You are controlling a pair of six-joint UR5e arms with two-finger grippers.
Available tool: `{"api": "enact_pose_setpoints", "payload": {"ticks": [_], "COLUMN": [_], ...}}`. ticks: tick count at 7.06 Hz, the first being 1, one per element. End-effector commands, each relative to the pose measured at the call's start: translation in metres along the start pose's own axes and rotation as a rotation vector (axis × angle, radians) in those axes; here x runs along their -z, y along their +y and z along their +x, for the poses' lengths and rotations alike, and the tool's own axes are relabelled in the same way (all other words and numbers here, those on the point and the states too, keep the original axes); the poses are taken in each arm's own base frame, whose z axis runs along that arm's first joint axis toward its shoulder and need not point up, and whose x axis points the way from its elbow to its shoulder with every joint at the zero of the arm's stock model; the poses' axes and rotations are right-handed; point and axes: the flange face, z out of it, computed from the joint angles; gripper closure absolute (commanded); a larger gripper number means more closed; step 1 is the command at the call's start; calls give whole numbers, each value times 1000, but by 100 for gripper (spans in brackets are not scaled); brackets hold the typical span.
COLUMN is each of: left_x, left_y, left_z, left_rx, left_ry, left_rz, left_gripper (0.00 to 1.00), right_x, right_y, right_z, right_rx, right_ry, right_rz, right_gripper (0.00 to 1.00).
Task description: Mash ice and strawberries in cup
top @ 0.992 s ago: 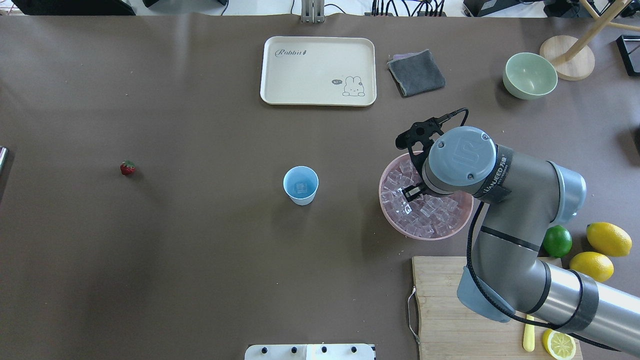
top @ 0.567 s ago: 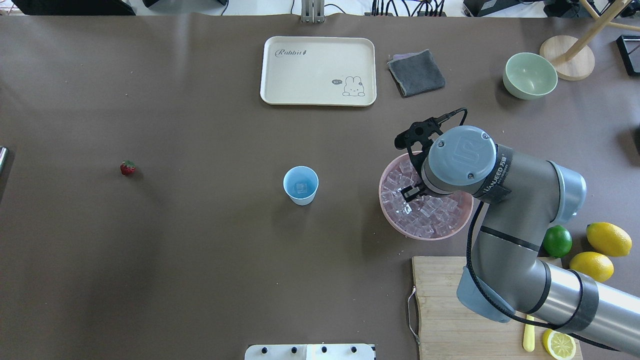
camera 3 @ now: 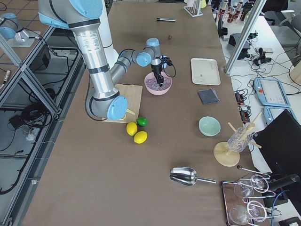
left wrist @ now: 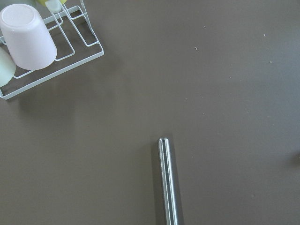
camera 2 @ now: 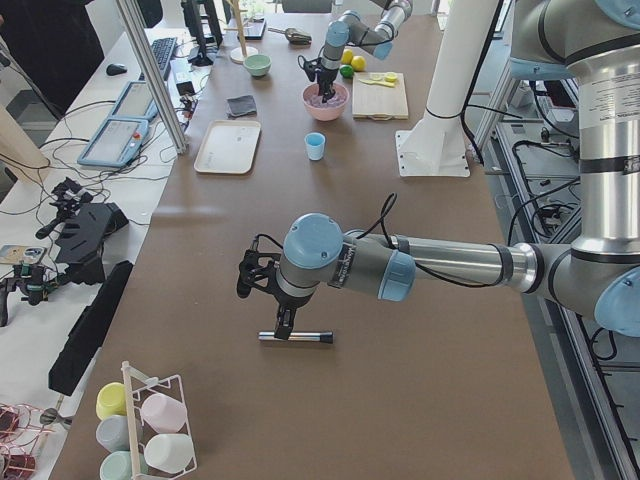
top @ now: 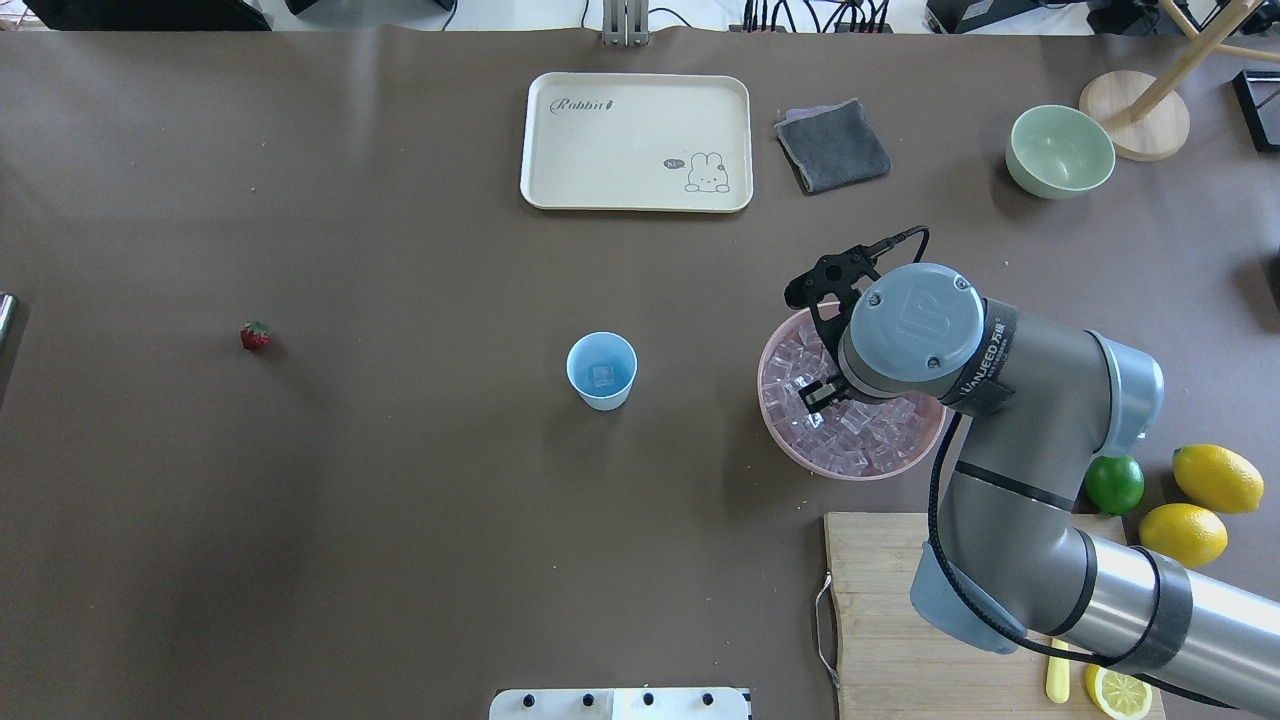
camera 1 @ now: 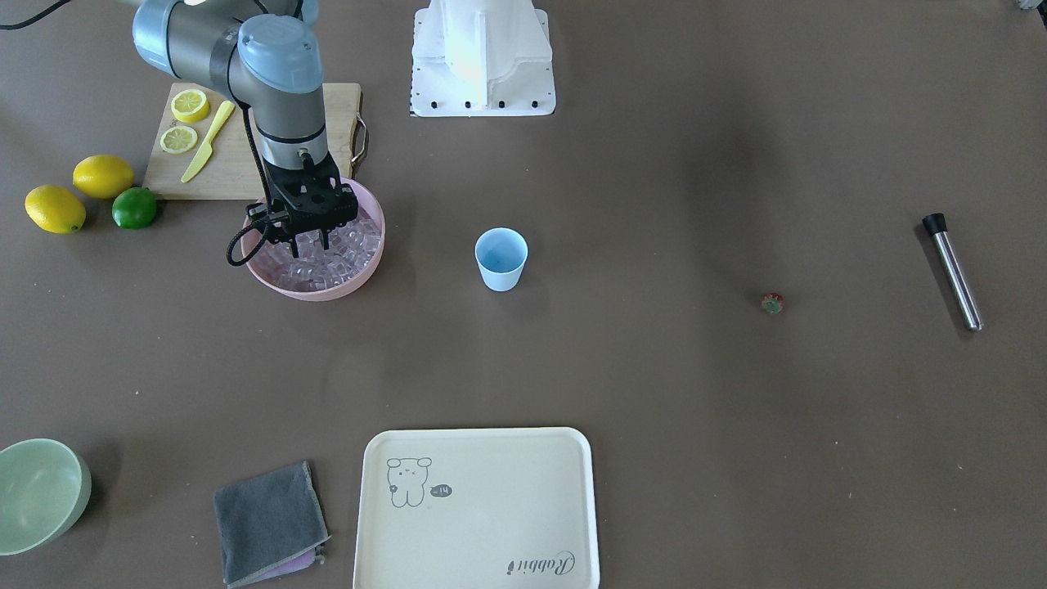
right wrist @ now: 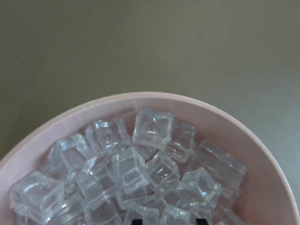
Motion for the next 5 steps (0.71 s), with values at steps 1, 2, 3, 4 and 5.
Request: {"api": "enact_pose_setpoints", "payload": {"ticks": [1, 2, 3, 4, 5], "left_x": [-1, -2, -1, -3, -3], "left_y": [2, 7, 6, 7, 7], "left_z": [-2, -3, -3, -5, -5], "left_rx": [-11, -10, -11, -8, -11], "left_ry": [0, 0, 0, 0, 0], "left_rz": [11, 10, 11, 8, 11], "left_gripper": [1, 1, 1, 1, 1], "right_x": [-4, -6, -3, 5, 10], "right_y": [1, 1, 0, -6, -10], "right_z": [0, -1, -1, 2, 5], "right_rx": [10, 10, 11, 2, -5], "right_ry": [3, 3, 0, -6, -8], "right_rz": [-7, -9, -6, 4, 14], "right_gripper": [70, 71, 77, 87, 90]}}
